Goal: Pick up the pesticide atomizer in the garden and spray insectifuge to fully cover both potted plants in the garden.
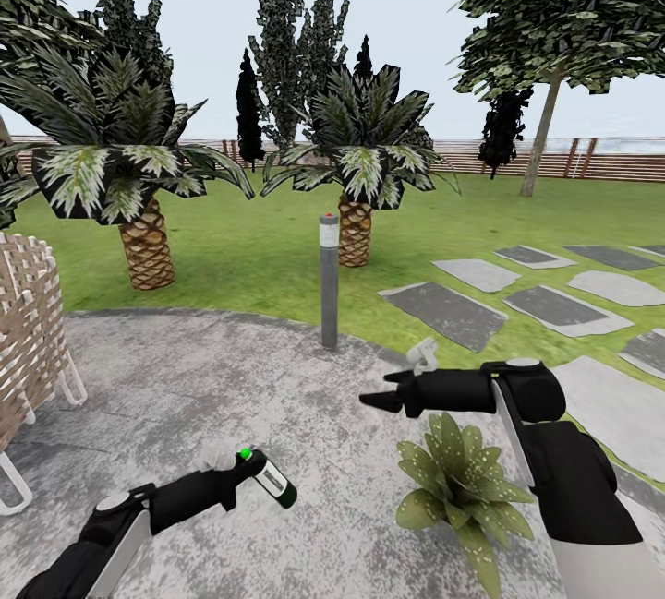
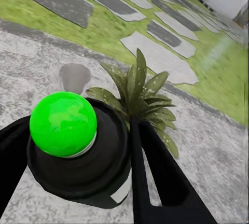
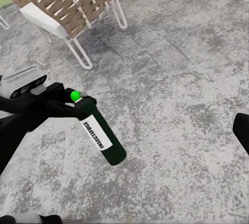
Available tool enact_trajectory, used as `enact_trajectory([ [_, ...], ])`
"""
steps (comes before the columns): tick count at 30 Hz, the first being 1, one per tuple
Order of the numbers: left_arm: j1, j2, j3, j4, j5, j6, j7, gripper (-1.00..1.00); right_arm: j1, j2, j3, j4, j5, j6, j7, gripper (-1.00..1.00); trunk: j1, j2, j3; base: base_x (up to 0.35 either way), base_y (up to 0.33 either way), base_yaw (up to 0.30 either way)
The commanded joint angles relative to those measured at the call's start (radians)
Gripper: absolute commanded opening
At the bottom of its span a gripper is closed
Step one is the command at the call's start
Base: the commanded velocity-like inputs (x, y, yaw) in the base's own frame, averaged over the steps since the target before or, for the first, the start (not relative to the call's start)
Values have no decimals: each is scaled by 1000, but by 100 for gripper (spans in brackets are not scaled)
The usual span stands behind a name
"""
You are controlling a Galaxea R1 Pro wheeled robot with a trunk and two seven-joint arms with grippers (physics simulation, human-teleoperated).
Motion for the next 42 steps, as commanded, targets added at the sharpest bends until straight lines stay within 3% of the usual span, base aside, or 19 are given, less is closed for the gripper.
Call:
enact_trajectory([
  [1, -16, 1, -17, -4, -7, 7, -64, -100, -1, -2, 3, -1, 13, 5, 22, 100, 0, 0, -1, 0, 0, 0],
  [3, -36, 0, -43, -5, -70, 4, -112, -100, 0, -2, 6, -1, 16, 5, 25, 100, 0, 0, -1, 0, 0, 0],
  [5, -49, -1, -62, -5, -104, 2, -135, -100, 0, -3, 7, -1, 16, 5, 26, 100, 0, 0, -1, 0, 0, 0],
  [7, -70, -7, -96, -5, -160, -1, -173, -100, 1, -5, 8, -1, 17, 5, 27, 100, 0, 0, -1, 0, 0, 0],
  [10, -82, -17, -113, -4, -190, -3, -200, -100, 2, -19, 14, -2, 17, 5, 27, 100, 0, 0, -1, 0, 0, 0],
  [11, -88, -26, -123, -4, -204, -25, -220, -100, 3, -35, 42, -3, 16, 2, 27, 100, 0, 0, -1, 0, 0, 0],
  [16, -99, -30, -129, -4, -210, -41, -232, -100, 3, -40, 74, -4, 15, -1, 27, 100, 0, 0, -1, 0, 0, 0],
  [18, -106, -30, -131, -4, -211, -44, -245, -100, 3, -40, 105, -4, 15, -2, 27, 100, 0, 0, -1, 0, 0, 0],
  [22, -135, -32, -181, -4, -211, -76, -292, -100, 5, -41, 221, -3, 17, -1, 27, 100, 0, 0, -1, 0, 0, 0],
  [29, -144, -36, -200, -4, -211, -83, -314, -100, 6, -41, 253, -2, 17, -1, 26, 100, 0, 0, -1, 0, 0, 0],
  [31, -145, -48, -203, -4, -213, -84, -319, -100, 6, -41, 255, -2, 17, -1, 26, 100, 0, 0, -1, 0, 0, 0],
  [32, -147, -54, -203, -4, -213, -84, -320, -100, 6, -41, 256, -2, 17, -2, 26, -100, 0, 0, -1, 0, 0, 0],
  [37, -152, -69, -204, -4, -213, -84, -321, -100, 6, -40, 258, -2, 17, -3, 26, -100, 0, 0, -1, 0, 0, 0],
  [42, -156, -93, -204, -3, -213, -81, -320, -100, 6, -40, 297, -2, 19, -3, 25, -100, 0, 0, -1, 0, 0, 0],
])
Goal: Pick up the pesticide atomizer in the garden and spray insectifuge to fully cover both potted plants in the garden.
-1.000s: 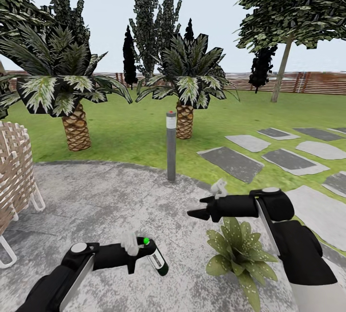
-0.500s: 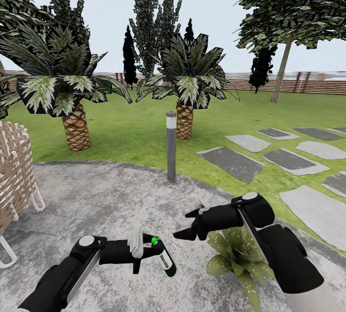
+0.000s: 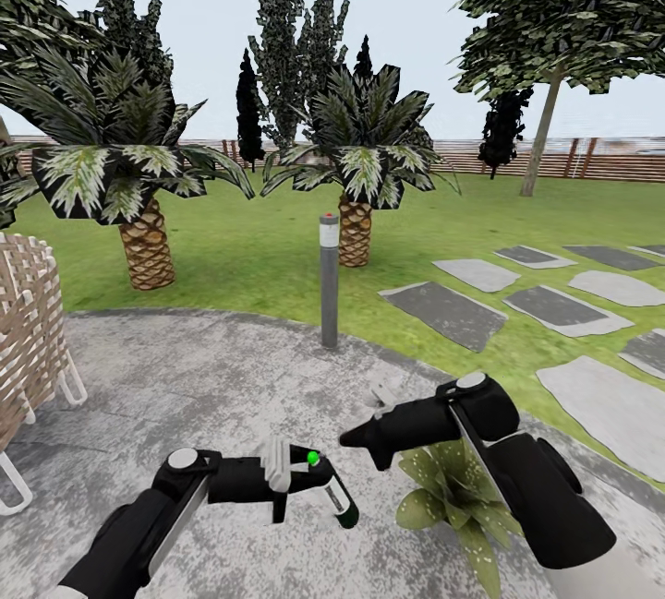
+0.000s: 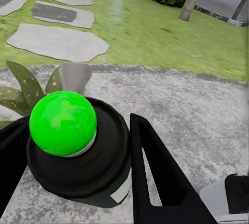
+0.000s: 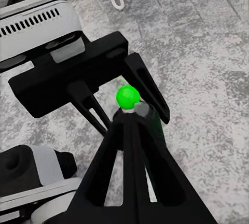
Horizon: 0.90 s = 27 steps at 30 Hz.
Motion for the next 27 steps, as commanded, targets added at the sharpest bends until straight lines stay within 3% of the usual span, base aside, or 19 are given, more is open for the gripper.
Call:
enact_trajectory([
  [1, -1, -2, -2, 0, 8, 11, 0, -100, -1, 0, 3, -1, 11, 4, 10, -100, 0, 0, -1, 0, 0, 0],
  [5, -10, -30, -2, 6, 9, 18, 2, -100, -1, 3, 10, -1, 11, 4, 9, -100, 0, 0, -1, 0, 0, 0],
  [20, -14, -42, -24, 7, 10, 23, 1, -100, -2, 0, 10, -1, 10, 4, 10, -100, 0, 0, -1, 0, 0, 0],
  [27, -28, -68, -24, 7, 9, 25, 1, -100, -1, 1, 11, 0, 9, 4, 10, -100, 0, 0, -1, 0, 0, 0],
])
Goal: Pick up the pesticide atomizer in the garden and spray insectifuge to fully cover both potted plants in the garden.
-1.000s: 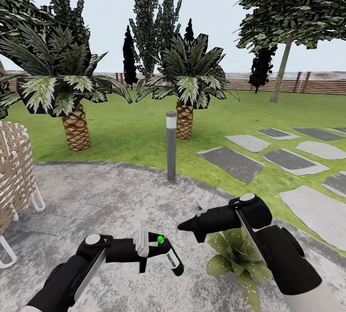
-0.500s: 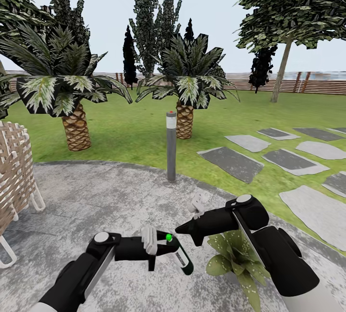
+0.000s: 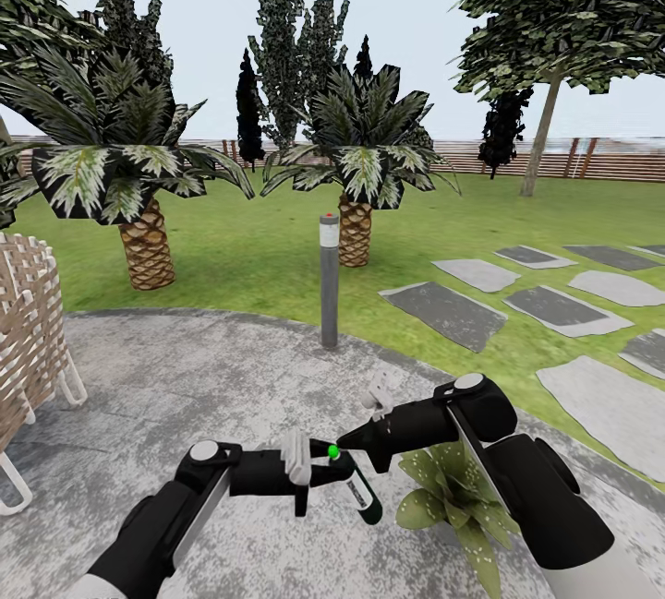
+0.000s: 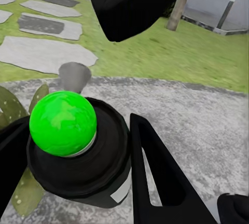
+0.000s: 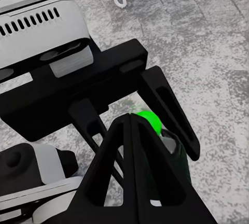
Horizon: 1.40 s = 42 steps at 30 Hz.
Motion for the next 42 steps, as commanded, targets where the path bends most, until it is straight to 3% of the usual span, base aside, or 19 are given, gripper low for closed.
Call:
enact_trajectory([
  [1, -2, 0, -2, 0, 8, 11, -1, -100, -1, 0, 0, -1, 10, 5, 10, -100, 0, 0, -1, 0, 0, 0],
  [30, -4, -35, -2, -7, 10, 14, 0, -100, 0, 0, 2, -2, 12, 5, 10, -100, 0, 0, -1, 0, 0, 0],
  [37, -3, -21, 2, 7, 9, 8, 1, -100, -1, 3, -9, -1, 12, 5, 9, -100, 0, 0, -1, 0, 0, 0],
  [42, 3, 12, 7, 13, 10, 0, 6, -100, -1, -1, -17, -2, 11, 3, 7, -100, 0, 0, -1, 0, 0, 0],
])
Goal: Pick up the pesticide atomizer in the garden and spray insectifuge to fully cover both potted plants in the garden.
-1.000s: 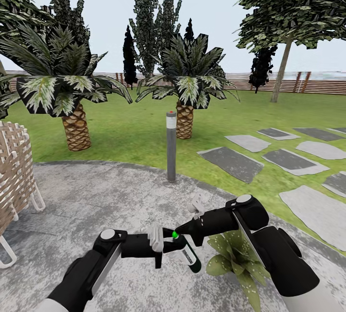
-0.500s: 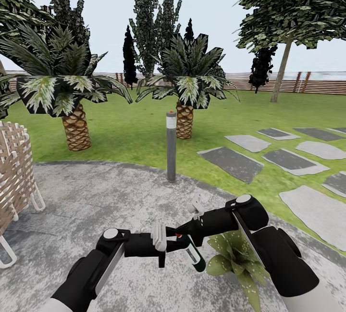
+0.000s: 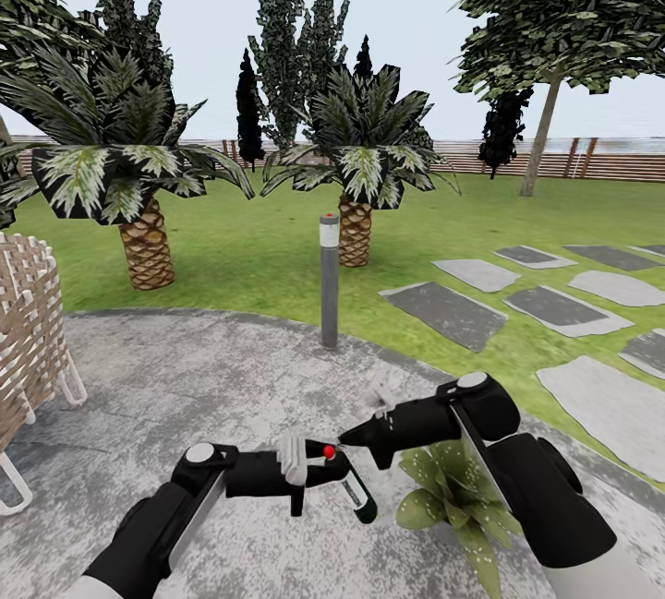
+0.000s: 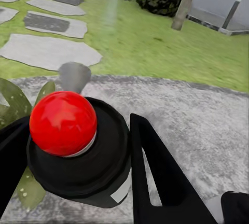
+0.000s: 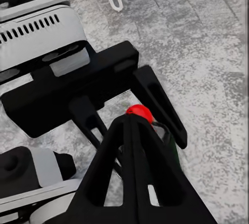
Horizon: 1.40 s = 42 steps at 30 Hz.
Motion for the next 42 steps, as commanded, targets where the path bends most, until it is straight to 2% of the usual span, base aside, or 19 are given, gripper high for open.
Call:
enact_trajectory([
  [1, 0, 4, -2, 2, 9, 10, 0, -100, -1, -1, -2, -1, 10, 4, 7, -100, 0, 0, -1, 0, 0, 0],
  [6, 4, 14, 9, 68, 10, 11, 19, -100, -1, -1, -47, -1, 10, -1, 0, -100, 0, 0, -1, 0, 0, 0],
  [7, 5, 3, 122, 185, 22, 17, 47, -100, -1, 4, -116, -1, 10, -3, -22, -100, 0, 0, -1, 0, 0, 0],
  [8, 20, 7, 171, 212, 23, 19, 41, -100, -1, 9, -155, 1, 10, -9, -64, -100, 0, 0, -1, 0, 0, 0],
  [13, 67, 4, 296, 231, 62, 20, 45, -100, -2, 15, -181, 0, 5, -37, -255, -100, 0, 0, -1, 0, 0, 0],
  [16, 100, -3, 363, 242, 74, 21, 113, -100, -2, 16, -197, -1, 1, -40, -302, -100, 0, 0, -1, 0, 0, 24],
  [17, 104, -4, 370, 243, 75, 21, 135, -100, -2, 16, -204, -1, 1, -40, -306, -100, 0, 0, -1, 0, 0, 109],
  [20, 126, -17, 389, 238, 79, 36, 270, -100, -2, 22, -226, 4, 6, -40, -319, -100, 0, 0, -1, 0, 0, 211],
  [23, 162, -41, 397, 177, 76, 117, 441, -100, -3, 36, -233, 11, 7, -41, -387, -100, 0, 0, -1, 0, 0, 271],
  [25, 205, -67, 399, 102, 78, 164, 664, -100, -4, 66, -232, 13, 8, -40, -465, -100, 0, 0, -1, 0, 0, 292],
  [26, 211, -76, 399, 91, 78, 169, 714, -100, -4, 71, -232, 13, 9, -40, -476, -100, 0, 0, -1, 0, 0, 294],
  [27, 221, -93, 399, 75, 79, 175, 808, -100, -4, 78, -232, 14, 8, -39, -491, 100, 0, 0, -1, 0, 0, 296],
  [29, 229, -110, 400, 61, 79, 179, 920, -100, -4, 84, -231, 14, 9, -36, -509, 100, 0, 0, -2, 0, 0, 295],
  [30, 231, -113, 402, 59, 79, 181, 949, -100, -4, 85, -231, 14, 9, -35, -514, 100, 0, 0, -2, 0, 0, 293],
  [32, 235, -121, 433, 52, 78, 184, 1022, -100, -3, 89, -229, 14, 10, -30, -527, 100, 0, 0, -2, 0, 0, 293],
  [34, 237, -128, 468, 48, 78, 186, 1056, -100, -4, 93, -228, 15, 11, -16, -532, 100, 0, 0, -3, 0, 0, 296],
  [37, 239, -133, 485, 41, 79, 187, 1087, -100, -5, 108, -230, 16, 12, -4, -545, 100, 0, 0, -3, 0, 0, 297],
  [39, 261, -140, 490, -7, 79, 193, 1120, -100, -9, 136, -231, 27, 11, 16, -585, 100, 0, 0, -3, 0, 0, 299],
  [42, 314, -158, 494, -129, 78, 252, 1194, -100, -9, 191, -227, 48, 12, 16, -690, 100, 0, 0, -3, 0, 0, 300],
])
